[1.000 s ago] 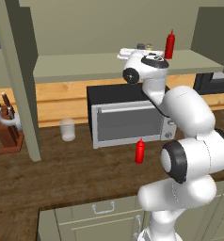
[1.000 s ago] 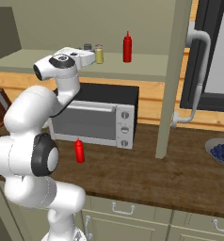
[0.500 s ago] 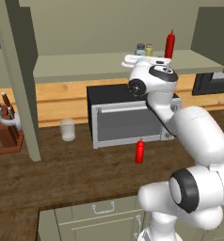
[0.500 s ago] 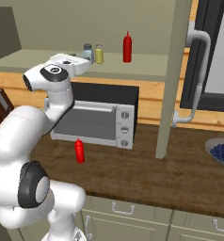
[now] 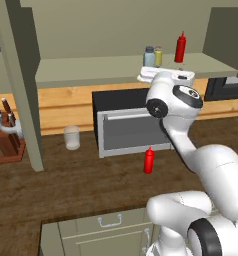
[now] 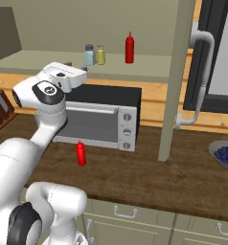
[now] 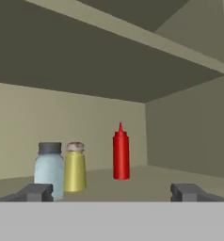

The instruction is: Put the shaker and condiment bottle from the counter next to their counterparts in the cabinet.

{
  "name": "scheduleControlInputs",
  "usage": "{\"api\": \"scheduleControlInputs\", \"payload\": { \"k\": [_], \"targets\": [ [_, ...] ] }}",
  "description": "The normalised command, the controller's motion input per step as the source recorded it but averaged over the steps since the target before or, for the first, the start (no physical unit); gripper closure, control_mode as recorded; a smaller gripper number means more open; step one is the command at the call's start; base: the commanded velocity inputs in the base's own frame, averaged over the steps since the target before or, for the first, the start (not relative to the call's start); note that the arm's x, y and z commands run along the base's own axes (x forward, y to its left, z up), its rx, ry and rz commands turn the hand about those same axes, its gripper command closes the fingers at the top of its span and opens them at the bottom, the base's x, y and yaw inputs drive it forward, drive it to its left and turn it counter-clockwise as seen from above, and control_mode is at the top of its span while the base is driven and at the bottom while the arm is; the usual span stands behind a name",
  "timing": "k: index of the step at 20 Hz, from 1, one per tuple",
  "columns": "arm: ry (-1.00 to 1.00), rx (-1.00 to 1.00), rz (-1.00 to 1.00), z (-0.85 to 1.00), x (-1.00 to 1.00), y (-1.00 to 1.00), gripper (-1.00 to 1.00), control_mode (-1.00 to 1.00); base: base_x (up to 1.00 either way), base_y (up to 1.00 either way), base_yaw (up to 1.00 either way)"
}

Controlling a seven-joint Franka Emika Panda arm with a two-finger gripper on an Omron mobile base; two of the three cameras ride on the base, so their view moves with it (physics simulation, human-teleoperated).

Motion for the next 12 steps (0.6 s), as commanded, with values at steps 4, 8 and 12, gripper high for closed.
{"api": "scheduleControlInputs", "payload": {
  "k": [4,8,12],
  "targets": [
    [0.0,0.0,0.0,0.0,-0.59,-0.08,-1.0,-1.0,0.0,0.0,0.0],
    [0.0,0.0,0.0,0.0,-0.51,-0.07,-1.0,-1.0,0.0,0.0,0.0],
    [0.0,0.0,0.0,0.0,-0.44,-0.05,-1.0,-1.0,0.0,0.0,0.0]
  ]
}}
